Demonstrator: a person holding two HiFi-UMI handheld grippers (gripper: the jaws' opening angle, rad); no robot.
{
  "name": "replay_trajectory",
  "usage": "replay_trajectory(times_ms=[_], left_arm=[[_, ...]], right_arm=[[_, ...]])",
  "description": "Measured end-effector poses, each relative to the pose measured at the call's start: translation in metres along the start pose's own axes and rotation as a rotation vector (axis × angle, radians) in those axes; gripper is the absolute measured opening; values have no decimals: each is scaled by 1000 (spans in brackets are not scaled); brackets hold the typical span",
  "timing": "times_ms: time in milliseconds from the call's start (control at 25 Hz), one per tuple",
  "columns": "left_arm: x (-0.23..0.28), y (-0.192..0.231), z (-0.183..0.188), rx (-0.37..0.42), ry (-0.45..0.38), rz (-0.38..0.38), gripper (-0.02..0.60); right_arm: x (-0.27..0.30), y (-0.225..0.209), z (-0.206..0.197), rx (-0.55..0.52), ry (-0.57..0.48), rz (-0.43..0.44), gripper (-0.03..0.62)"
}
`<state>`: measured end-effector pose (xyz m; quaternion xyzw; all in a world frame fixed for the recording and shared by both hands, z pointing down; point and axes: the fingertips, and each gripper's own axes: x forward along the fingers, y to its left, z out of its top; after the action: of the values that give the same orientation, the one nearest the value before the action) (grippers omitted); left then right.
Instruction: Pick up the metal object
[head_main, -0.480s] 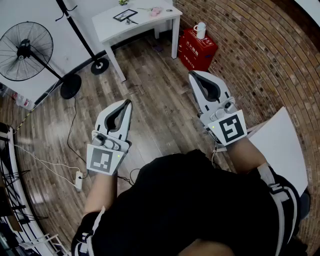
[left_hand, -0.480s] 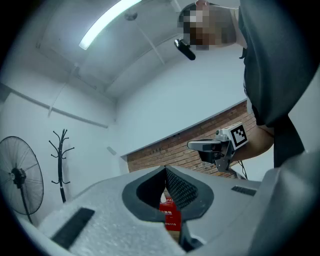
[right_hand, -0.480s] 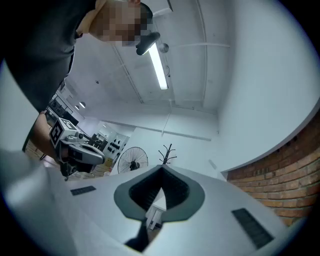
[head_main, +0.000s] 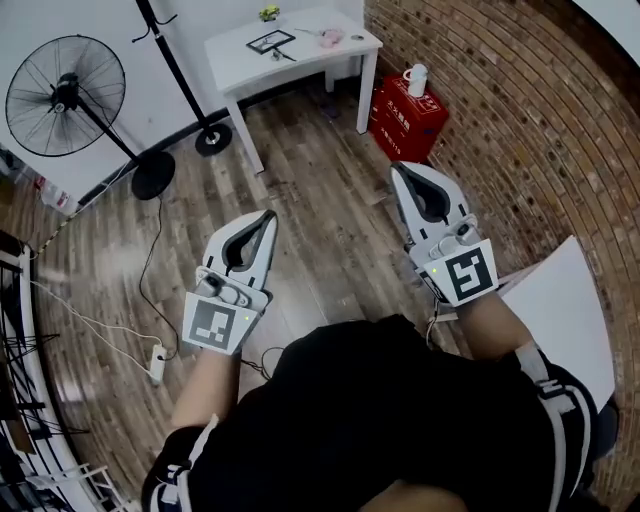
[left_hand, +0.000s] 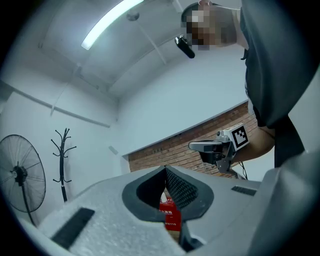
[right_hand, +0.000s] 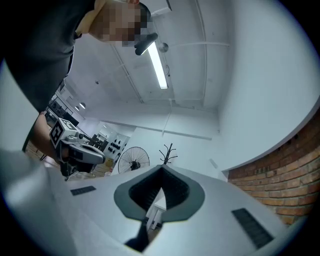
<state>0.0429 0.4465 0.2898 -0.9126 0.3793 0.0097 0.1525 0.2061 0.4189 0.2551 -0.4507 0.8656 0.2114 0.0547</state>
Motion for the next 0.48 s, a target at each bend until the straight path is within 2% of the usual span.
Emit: replay_trajectory(times_ms=[280,480], left_arm=[[-4,6,-2,0,3,-1,8],[-13,28,-7,-12,6,6,8]], right_arm=[[2,5,2,-22,-29,-15,-5],[21,16,-3,2,-25,-24,-5]])
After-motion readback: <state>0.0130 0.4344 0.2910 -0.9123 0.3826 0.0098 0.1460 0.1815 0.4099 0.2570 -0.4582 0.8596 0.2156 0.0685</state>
